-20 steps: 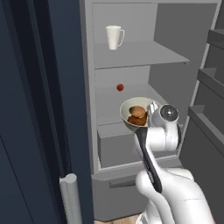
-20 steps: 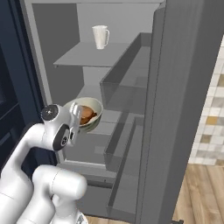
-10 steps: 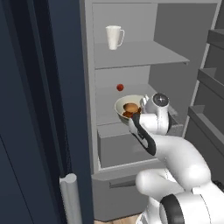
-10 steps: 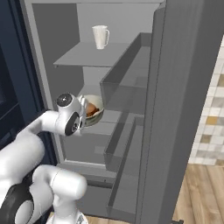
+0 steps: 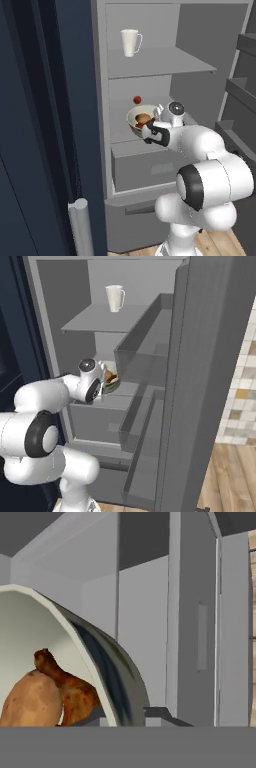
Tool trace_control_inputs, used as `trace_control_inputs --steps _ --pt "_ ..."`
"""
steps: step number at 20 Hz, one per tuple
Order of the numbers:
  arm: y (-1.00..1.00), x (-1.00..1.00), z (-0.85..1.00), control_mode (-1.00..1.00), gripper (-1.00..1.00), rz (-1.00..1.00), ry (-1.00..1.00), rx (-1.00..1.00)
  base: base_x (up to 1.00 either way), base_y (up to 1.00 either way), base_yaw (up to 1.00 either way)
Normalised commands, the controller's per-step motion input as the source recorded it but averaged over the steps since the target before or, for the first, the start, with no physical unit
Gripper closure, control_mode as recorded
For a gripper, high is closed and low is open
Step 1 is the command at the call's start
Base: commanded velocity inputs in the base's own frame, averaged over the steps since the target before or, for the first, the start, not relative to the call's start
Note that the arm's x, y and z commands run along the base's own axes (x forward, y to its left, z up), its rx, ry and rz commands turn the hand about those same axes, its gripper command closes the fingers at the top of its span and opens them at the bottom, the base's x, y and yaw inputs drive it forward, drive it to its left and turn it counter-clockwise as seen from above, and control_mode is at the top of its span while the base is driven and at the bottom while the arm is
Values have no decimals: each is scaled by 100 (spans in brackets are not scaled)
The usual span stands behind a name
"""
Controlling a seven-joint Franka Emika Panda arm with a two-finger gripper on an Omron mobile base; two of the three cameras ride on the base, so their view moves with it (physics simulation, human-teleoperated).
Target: Pick the chicken drumstick and potato from their plates and place them in the bowl. Then put the bowl in the fridge.
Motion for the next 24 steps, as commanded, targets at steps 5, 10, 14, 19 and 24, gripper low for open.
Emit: trace_control_inputs --steps 5,10,14,19,24 --pt "0 67 -24 -100 100 0 0 0 0 0 0" --pt "0 64 -19 -100 100 0 3 0 0 0 0" --pt "0 69 -19 -100 100 0 12 0 0 0 0" --pt "0 69 -19 -100 100 0 10 0 0 0 0" --pt "9 52 -24 -100 100 0 1 0 0 0 0"
